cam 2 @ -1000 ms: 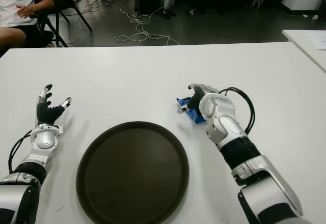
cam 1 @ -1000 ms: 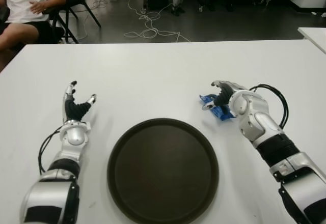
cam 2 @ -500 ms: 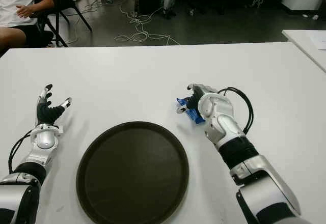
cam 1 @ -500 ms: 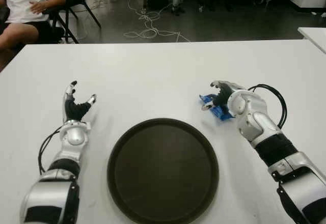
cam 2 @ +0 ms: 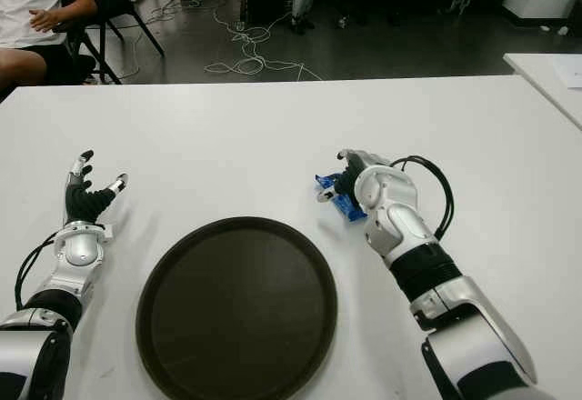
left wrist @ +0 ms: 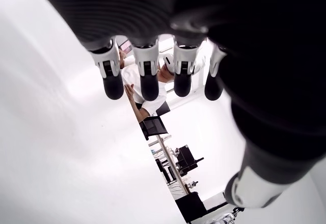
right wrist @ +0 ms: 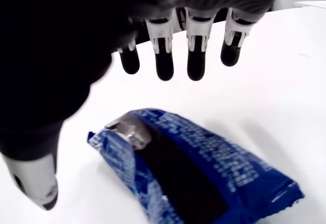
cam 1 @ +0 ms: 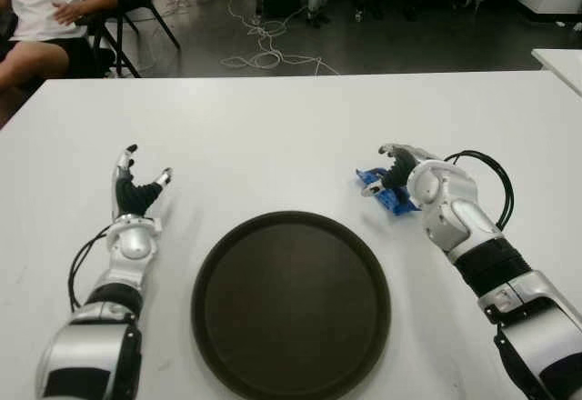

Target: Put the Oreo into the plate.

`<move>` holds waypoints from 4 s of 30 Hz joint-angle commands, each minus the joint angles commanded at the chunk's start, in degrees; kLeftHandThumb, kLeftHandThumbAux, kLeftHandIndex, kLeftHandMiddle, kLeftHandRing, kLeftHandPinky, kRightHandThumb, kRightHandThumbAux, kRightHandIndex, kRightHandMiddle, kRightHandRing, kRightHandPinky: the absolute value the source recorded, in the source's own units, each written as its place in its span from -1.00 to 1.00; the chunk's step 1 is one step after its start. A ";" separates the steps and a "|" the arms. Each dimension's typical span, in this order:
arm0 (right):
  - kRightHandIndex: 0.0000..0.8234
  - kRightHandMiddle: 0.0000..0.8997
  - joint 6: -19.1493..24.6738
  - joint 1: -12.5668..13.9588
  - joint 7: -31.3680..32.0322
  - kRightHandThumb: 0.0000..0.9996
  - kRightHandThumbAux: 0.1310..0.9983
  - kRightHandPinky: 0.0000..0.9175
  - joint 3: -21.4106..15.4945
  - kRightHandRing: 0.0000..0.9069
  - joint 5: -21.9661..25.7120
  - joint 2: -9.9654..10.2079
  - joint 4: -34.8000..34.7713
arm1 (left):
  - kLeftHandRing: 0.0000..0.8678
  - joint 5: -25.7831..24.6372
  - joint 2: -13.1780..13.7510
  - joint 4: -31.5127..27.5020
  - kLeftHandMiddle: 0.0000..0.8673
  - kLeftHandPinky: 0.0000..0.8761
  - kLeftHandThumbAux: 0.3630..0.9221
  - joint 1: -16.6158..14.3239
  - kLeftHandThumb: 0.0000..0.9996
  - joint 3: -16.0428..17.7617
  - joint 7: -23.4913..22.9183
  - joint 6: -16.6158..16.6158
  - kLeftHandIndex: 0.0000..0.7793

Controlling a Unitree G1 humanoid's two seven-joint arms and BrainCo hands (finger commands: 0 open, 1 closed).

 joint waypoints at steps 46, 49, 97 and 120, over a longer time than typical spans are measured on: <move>-0.75 -0.73 -0.91 1.70 1.75 -1.00 0.16 -1.00 -0.22 -0.86 2.47 -2.43 0.77 | -0.84 0.56 0.61 0.11 -0.78 -0.90 0.40 0.13 -1.00 -0.15 -0.03 0.20 -0.84; -0.74 -0.73 -0.87 1.71 1.89 -1.00 0.17 -1.00 -0.46 -0.86 2.81 -2.32 0.77 | -0.85 0.65 0.65 0.12 -0.79 -0.91 0.38 0.12 -1.00 -0.20 -0.01 0.15 -0.85; -0.85 -0.80 -4.73 -0.56 1.66 -1.00 0.21 -1.00 -1.39 -0.93 9.69 -1.18 6.21 | -0.81 0.24 0.61 0.22 -0.75 -0.89 0.34 0.14 -1.00 0.31 -0.44 0.00 -0.82; -0.83 -0.78 -5.83 -1.17 0.29 -1.00 0.20 -1.00 -1.16 -0.92 9.57 -0.88 8.69 | -0.84 0.75 0.86 0.21 -0.78 -0.88 0.32 0.19 -1.00 -0.07 -0.25 -0.01 -0.84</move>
